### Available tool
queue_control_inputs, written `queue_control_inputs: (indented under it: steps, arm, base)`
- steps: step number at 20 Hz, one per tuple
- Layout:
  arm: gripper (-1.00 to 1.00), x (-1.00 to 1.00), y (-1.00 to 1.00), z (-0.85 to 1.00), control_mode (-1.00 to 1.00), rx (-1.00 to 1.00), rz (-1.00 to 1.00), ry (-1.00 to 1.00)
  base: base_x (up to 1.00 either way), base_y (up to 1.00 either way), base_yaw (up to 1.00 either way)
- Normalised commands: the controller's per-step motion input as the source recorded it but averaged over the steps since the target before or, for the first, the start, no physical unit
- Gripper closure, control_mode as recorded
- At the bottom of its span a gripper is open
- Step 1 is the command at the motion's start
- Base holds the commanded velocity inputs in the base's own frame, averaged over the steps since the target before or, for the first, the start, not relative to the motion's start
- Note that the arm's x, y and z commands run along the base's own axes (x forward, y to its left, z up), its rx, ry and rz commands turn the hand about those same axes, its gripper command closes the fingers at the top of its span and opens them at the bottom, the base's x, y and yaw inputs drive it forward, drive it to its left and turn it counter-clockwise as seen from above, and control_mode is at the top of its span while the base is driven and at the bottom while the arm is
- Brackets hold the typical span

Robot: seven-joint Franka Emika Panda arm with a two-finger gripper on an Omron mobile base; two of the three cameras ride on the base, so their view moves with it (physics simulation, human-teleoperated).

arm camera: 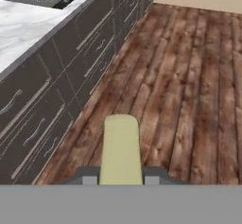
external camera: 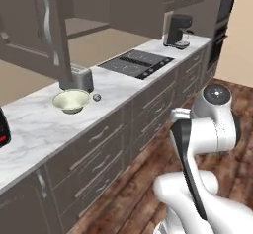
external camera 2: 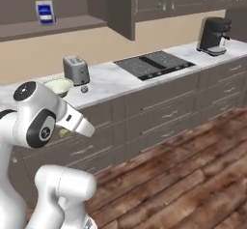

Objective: Pick the egg and butter from the fridge and place them by the bowl for mixing.

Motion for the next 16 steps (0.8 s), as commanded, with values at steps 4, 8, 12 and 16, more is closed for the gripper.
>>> queue_control_inputs:
  steps: [4,8,12,16]
  arm:
    - [1.0,0.0,0.0,0.0,1.0,0.0,0.0,0.0]
    - [1.0,0.0,0.0,0.0,1.0,0.0,0.0,0.0]
    - [1.0,0.0,0.0,0.0,1.0,0.0,0.0,0.0]
    - [1.0,0.0,0.0,0.0,1.0,0.0,0.0,0.0]
  base:
    - [0.61,-0.02,0.56]
    - [0.62,-0.06,0.52]
    - [0.63,-0.18,0.46]
    - [0.59,-0.3,0.4]
